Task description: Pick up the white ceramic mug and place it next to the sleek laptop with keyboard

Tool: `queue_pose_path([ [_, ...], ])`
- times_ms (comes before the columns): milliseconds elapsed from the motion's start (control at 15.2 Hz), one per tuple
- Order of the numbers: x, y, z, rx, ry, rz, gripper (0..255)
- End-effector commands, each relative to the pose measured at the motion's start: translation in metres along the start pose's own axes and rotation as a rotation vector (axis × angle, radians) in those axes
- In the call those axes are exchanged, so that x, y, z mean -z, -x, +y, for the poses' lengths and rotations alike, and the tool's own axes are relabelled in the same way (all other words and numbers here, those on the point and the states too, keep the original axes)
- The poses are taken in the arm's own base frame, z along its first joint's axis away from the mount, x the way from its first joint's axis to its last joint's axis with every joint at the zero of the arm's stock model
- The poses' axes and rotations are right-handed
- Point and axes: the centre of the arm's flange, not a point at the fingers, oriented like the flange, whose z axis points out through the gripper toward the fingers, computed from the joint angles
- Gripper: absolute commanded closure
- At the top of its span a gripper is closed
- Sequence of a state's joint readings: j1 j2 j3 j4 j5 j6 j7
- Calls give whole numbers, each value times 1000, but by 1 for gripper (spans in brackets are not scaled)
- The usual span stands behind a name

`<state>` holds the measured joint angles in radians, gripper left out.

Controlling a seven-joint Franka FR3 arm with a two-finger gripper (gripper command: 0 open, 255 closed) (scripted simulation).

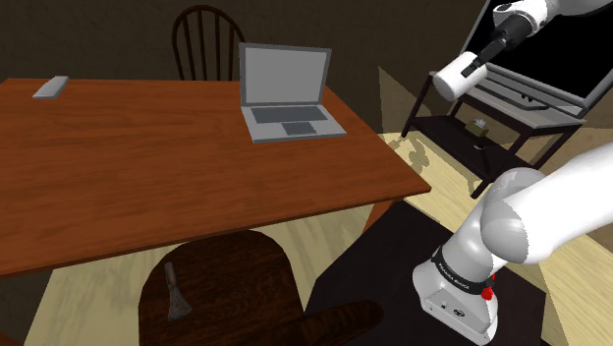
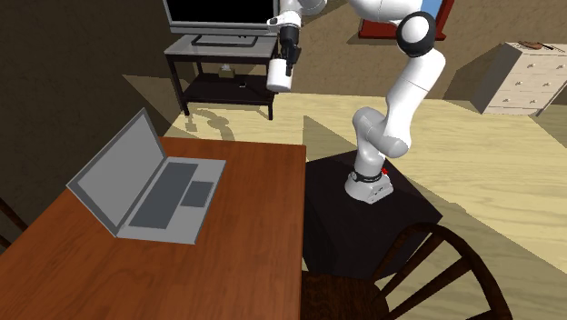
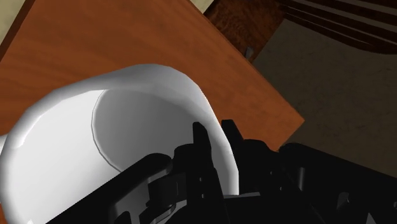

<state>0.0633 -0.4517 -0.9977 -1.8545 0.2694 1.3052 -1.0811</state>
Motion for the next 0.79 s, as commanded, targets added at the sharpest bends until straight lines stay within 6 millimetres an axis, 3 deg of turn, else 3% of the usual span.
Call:
queue_pose_path([
  [0,4,-2,-3,0,0,0,255],
  [726,-80,-116,-37,0,0,0,255],
])
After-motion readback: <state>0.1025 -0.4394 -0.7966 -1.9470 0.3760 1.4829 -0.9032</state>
